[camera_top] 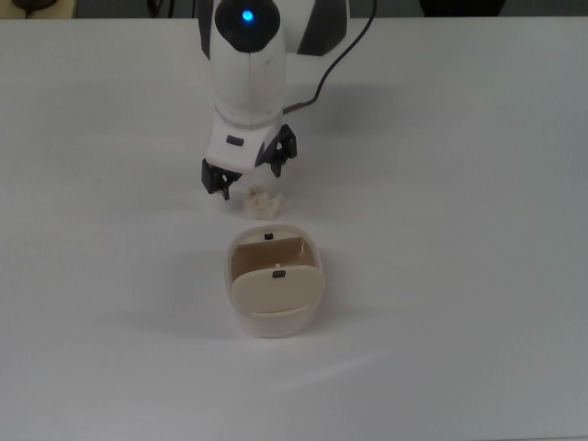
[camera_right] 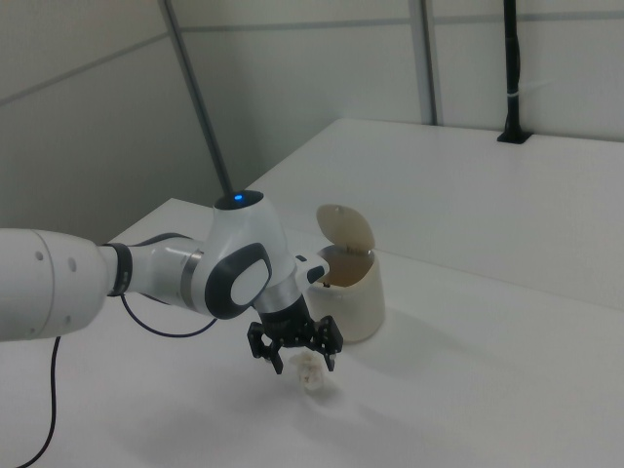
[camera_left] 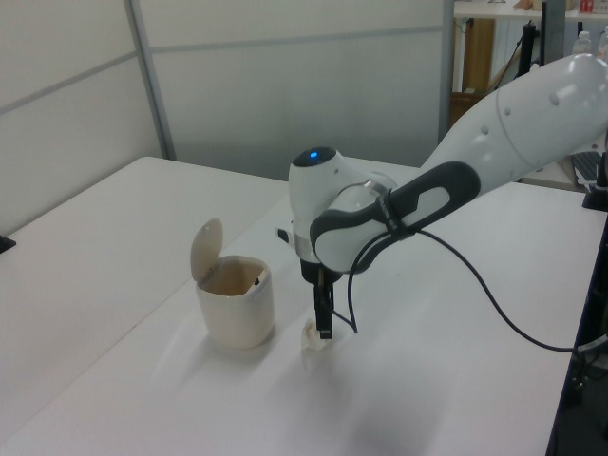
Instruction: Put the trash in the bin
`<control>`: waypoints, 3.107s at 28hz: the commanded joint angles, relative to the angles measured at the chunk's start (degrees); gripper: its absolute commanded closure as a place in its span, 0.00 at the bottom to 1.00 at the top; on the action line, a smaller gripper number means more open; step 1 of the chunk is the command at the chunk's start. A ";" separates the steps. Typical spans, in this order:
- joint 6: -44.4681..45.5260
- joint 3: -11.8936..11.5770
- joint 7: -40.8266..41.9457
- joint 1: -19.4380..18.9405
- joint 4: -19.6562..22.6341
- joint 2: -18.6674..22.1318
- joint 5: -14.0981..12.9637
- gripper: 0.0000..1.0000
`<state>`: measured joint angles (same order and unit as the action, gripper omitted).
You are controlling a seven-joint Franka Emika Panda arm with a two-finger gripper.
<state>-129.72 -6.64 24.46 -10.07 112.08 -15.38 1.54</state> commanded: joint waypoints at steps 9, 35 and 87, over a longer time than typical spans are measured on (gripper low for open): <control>-5.90 -0.04 -0.02 -1.27 -0.46 -4.05 0.92 0.20; -4.05 -0.48 -7.41 -0.83 -5.03 5.97 -0.04 0.62; 32.33 -4.26 -26.13 -0.92 -20.33 13.00 1.27 0.00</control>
<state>-101.46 -10.01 -0.82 -10.57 92.32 -4.72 1.79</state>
